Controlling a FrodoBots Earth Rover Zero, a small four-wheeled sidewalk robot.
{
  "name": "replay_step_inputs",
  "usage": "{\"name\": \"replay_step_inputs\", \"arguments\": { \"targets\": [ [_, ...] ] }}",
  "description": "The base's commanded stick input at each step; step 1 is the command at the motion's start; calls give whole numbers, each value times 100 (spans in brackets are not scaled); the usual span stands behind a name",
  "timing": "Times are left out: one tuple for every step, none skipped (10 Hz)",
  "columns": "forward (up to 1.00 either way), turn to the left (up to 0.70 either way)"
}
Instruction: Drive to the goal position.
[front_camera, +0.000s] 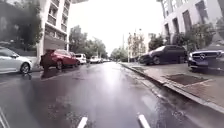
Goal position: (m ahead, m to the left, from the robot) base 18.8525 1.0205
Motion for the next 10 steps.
{"name": "replay_step_inputs", "arguments": {
  "targets": [
    [70,0],
    [70,0],
    [70,0],
    [70,0],
    [70,0],
    [70,0],
    [70,0],
    [70,0],
    [70,0],
    [70,0]
  ]
}}
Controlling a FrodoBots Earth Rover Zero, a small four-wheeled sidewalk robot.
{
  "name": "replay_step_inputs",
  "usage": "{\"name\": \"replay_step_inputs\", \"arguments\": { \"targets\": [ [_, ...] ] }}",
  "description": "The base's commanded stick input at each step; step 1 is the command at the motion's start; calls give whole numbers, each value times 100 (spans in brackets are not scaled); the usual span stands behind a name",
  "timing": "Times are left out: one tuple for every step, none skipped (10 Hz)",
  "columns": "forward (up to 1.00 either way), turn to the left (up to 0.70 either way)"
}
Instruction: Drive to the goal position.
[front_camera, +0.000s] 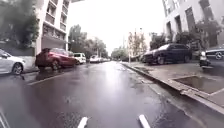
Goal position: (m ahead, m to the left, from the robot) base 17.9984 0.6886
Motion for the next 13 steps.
{"name": "replay_step_inputs", "arguments": {
  "targets": [
    [70,0],
    [70,0],
    [70,0],
    [70,0],
    [70,0],
    [70,0],
    [70,0],
    [70,0],
    [70,0],
    [70,0],
    [70,0],
    [70,0],
    [70,0]
  ]
}}
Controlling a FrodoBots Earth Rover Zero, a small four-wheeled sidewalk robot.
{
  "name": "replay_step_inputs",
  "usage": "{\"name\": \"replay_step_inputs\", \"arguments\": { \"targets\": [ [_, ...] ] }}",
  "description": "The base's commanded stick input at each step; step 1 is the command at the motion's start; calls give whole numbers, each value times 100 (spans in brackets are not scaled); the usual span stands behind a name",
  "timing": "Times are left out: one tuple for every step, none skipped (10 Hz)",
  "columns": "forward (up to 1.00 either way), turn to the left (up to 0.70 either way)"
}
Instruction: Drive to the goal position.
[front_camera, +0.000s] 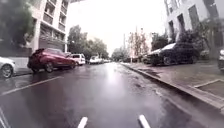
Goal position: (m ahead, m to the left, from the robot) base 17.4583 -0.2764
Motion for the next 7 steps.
{"name": "replay_step_inputs", "arguments": {
  "targets": [
    [70,0],
    [70,0],
    [70,0],
    [70,0],
    [70,0],
    [70,0],
    [70,0]
  ]
}}
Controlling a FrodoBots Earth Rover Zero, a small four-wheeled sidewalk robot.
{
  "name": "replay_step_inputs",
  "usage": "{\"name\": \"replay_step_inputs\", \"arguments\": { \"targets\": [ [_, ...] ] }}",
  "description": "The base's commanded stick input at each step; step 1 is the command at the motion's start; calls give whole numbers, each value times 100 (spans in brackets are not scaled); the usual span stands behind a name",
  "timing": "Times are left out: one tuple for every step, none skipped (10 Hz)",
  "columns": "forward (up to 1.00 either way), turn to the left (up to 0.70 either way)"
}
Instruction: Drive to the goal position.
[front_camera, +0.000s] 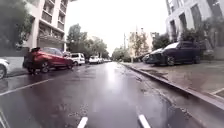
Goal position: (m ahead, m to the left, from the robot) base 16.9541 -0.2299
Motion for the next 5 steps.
{"name": "replay_step_inputs", "arguments": {
  "targets": [
    [70,0],
    [70,0],
    [70,0],
    [70,0],
    [70,0]
  ]
}}
